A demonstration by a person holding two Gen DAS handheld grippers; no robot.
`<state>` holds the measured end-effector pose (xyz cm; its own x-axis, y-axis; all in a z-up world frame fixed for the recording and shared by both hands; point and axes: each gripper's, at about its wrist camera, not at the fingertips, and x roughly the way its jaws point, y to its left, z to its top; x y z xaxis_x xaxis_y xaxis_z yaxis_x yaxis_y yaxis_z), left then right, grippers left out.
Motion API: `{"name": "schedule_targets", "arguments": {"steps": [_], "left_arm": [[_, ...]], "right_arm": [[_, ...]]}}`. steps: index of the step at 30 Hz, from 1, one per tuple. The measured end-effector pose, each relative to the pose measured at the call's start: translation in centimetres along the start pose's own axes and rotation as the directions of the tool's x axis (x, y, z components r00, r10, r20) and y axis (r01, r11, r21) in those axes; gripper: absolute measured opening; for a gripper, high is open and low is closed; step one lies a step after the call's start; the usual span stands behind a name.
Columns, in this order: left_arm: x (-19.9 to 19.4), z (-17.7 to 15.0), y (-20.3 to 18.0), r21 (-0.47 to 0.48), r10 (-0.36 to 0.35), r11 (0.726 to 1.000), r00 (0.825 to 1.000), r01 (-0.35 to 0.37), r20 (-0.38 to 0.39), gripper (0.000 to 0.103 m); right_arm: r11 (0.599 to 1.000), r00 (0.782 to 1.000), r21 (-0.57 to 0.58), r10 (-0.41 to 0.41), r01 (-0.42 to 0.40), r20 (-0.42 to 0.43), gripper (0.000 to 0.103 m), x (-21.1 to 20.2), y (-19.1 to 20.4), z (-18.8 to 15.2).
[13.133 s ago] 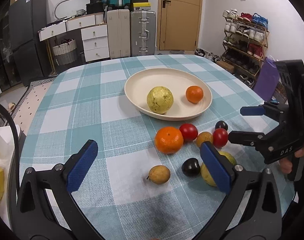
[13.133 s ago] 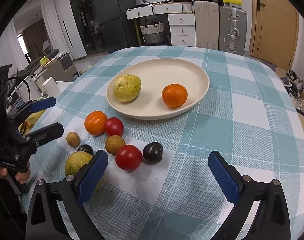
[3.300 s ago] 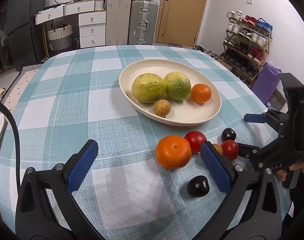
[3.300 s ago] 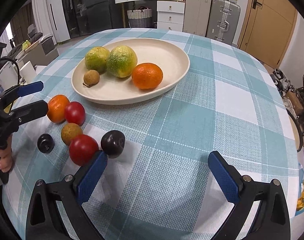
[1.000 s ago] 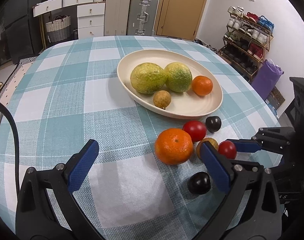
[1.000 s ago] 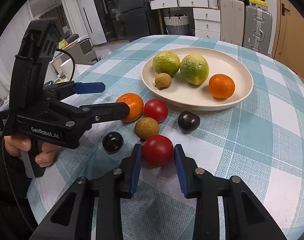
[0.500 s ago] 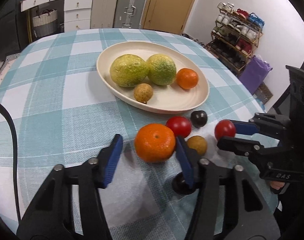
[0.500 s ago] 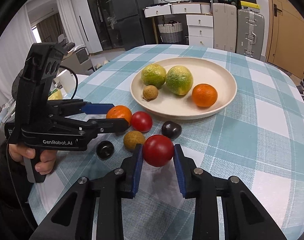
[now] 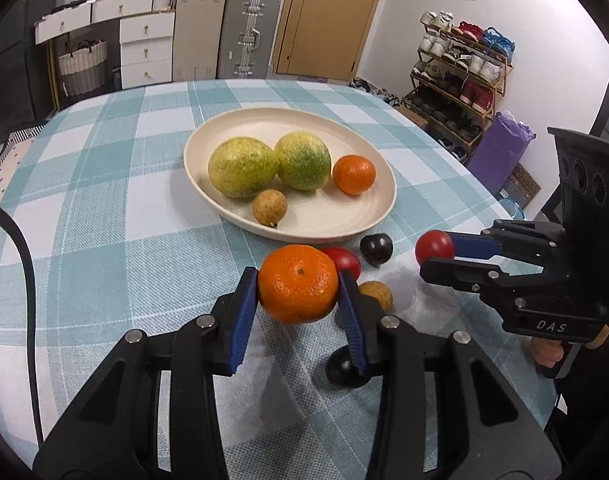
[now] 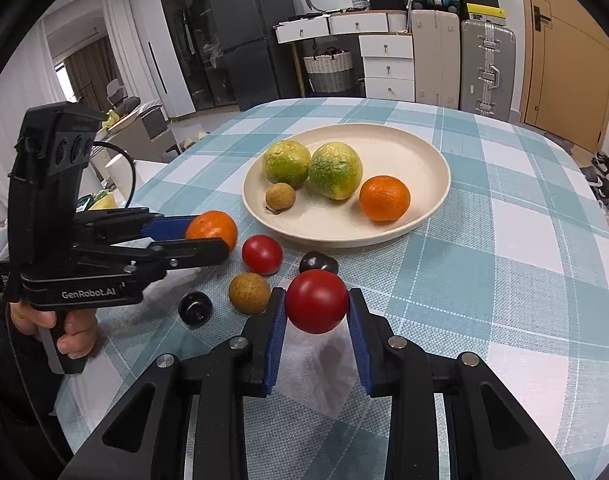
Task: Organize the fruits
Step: 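Grasp the orange with the left tool while the right tool lifts the tomato, then carry the tomato and orange onto the plate and open both tools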
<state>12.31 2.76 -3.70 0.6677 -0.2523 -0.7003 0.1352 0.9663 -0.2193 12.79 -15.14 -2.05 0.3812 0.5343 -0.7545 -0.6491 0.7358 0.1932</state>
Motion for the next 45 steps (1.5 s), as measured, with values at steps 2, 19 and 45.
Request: {"name": "schedule_targets", "arguments": {"steps": [2, 19, 45], "left_arm": [[-0.6, 0.3, 0.1, -0.004, 0.002, 1.000, 1.000, -0.001, 0.023, 0.037], [-1.3, 3.1, -0.8, -0.006, -0.003, 1.000, 0.995, 0.003, 0.095, 0.037], [4.2, 5.6, -2.4, 0.042, 0.026, 0.999, 0.998, -0.029, 0.058, 0.037]], "right_arm": [[1.000, 1.000, 0.004, -0.005, 0.005, 0.010, 0.031, -0.2, -0.1, 0.2], [0.999, 0.996, 0.052, -0.012, 0.008, 0.083, 0.031, -1.4, -2.0, 3.5], [0.991, 0.993, 0.121, -0.069, 0.058, 0.095, 0.031, 1.1, -6.5, 7.4]]}}
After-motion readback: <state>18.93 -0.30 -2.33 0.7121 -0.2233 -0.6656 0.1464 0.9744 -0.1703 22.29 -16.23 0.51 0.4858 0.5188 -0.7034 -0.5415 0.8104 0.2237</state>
